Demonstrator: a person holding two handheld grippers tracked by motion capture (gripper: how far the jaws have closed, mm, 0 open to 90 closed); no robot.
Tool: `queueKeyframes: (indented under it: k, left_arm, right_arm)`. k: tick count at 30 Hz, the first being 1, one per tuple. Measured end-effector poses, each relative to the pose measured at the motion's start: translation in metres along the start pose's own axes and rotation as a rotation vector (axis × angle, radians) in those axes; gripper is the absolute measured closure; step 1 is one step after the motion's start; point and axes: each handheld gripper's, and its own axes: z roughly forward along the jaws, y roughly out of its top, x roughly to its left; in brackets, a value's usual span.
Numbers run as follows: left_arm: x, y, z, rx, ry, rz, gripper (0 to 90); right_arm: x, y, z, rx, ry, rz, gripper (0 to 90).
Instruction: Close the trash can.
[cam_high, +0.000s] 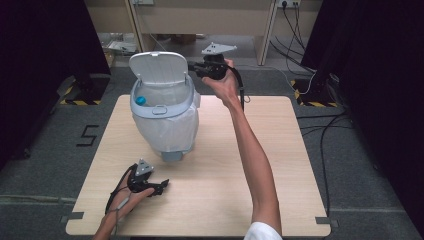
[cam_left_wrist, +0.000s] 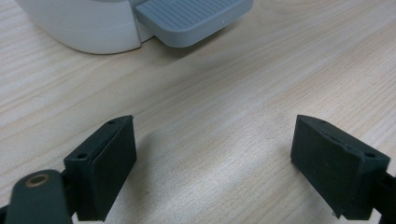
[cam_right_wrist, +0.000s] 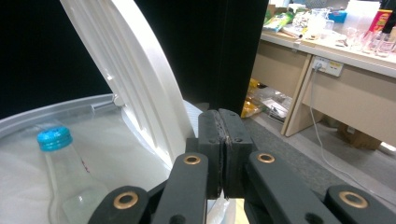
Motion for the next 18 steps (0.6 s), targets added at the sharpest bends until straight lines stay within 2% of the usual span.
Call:
queueKeyframes:
  k: [2, 5, 8, 14, 18]
  left_arm:
    - [-0.0001, 0.0001, -0.0001, 0.0, -0.002, -0.002, 13.1]
    - [0.0, 0.0001, -0.0002, 0.002, -0.002, 0.0, 13.1]
    - [0.0, 0.0001, -0.0002, 0.002, -0.002, 0.0, 13.1]
    - [0.0, 0.0, 0.0, 0.001, 0.0, 0.001, 13.1]
    - [0.0002, 0.0, 0.0, 0.001, 0.0, 0.002, 13.1]
  right_arm:
    - [-0.0011, 0.0001, 0.0008, -0.019, 0.019, 0.024, 88.5]
    - [-0.0015, 0.0022, 0.0019, -0.069, 0.073, 0.076, 88.9]
    - [-0.0025, 0.0041, 0.0023, -0.065, 0.068, 0.075, 88.7]
    - [-0.0085, 0.002, -0.004, -0.082, 0.079, 0.116, 88.5]
    - [-0.0015, 0.0071, -0.0073, -0.065, 0.083, 0.099, 88.6]
